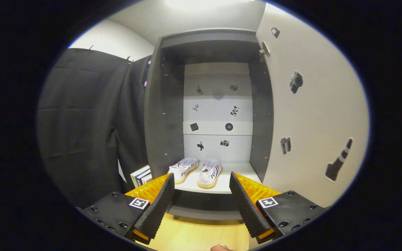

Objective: Open the shoe cabinet door, grab the shoes and put them into the shoe cabinet, then close the shoe cabinet door.

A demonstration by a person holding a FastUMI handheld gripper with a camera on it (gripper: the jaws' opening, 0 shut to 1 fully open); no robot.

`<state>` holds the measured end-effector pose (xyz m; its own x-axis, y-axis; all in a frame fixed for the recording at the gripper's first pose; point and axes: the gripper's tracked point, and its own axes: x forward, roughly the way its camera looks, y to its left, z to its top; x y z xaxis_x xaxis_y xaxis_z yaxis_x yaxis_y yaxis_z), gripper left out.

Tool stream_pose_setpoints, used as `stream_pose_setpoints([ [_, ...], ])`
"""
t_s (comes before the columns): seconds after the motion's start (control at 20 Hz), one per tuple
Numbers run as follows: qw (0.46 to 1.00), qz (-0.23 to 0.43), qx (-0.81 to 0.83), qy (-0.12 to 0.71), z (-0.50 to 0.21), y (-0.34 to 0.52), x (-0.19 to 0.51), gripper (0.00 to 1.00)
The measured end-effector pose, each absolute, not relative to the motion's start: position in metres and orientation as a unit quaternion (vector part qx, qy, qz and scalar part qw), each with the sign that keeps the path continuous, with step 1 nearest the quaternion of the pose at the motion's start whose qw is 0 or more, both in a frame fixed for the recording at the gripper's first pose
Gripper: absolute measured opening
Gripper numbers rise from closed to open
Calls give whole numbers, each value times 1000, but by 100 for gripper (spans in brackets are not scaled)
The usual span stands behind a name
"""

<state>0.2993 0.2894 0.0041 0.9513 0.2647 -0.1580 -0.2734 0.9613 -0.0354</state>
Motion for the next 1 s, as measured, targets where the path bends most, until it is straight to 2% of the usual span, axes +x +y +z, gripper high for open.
stream_pose_setpoints([
  [0.65,983,166,-22,78,25,224,154,98],
  [1.0,984,162,-19,69,43,179,112,98],
])
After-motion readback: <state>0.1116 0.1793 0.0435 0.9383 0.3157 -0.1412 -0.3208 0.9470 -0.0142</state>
